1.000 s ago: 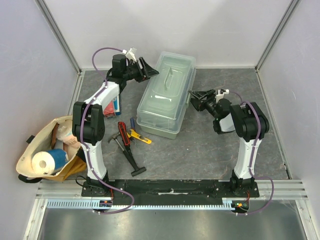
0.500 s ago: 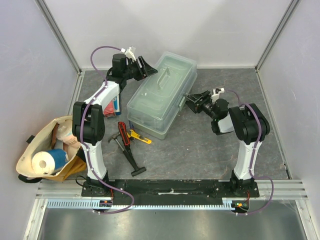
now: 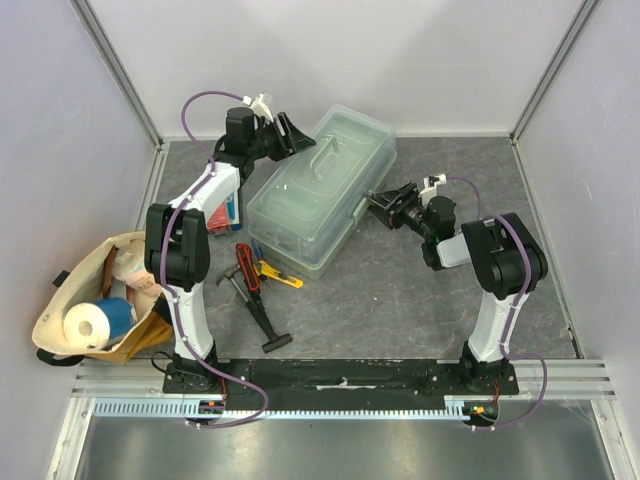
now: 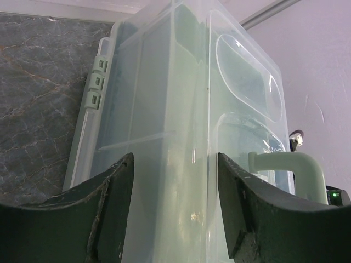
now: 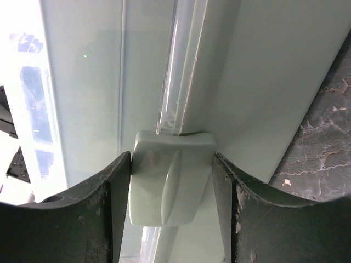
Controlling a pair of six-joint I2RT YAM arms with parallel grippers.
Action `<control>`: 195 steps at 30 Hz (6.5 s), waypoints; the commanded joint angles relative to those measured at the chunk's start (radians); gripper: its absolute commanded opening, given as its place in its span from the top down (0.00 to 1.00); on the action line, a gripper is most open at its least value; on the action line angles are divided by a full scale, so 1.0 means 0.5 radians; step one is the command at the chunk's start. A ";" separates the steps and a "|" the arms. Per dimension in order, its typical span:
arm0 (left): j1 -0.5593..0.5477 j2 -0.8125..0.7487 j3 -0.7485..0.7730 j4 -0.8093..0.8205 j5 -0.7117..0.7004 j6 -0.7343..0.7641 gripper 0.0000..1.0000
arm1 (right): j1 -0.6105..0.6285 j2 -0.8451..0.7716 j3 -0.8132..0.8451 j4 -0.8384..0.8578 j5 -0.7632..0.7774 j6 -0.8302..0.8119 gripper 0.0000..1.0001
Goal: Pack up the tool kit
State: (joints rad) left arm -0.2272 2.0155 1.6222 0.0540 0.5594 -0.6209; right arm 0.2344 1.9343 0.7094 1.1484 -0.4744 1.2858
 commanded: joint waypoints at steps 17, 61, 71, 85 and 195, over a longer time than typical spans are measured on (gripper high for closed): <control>-0.184 -0.082 -0.035 -0.654 0.112 0.094 0.17 | 0.117 -0.334 -0.112 -0.156 0.031 -0.188 0.02; -0.110 -0.224 -0.330 -0.148 0.430 -0.464 0.07 | 0.154 0.524 0.597 0.703 -0.297 0.401 0.02; -0.153 -0.138 -0.364 -0.169 0.427 -0.498 0.15 | 0.169 0.515 0.407 0.872 -0.367 0.377 0.02; -0.248 -0.040 -0.287 -0.369 0.391 -0.329 0.24 | 0.203 0.414 0.462 0.753 -0.466 0.162 0.35; -0.291 0.034 -0.051 -0.906 -0.125 -0.077 0.26 | -0.254 0.040 -0.271 0.709 -0.061 0.195 0.02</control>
State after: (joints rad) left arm -0.3340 1.9556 1.6421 -0.2035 0.3969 -0.6415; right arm 0.0898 1.8824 0.5632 1.1732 -0.4332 1.2415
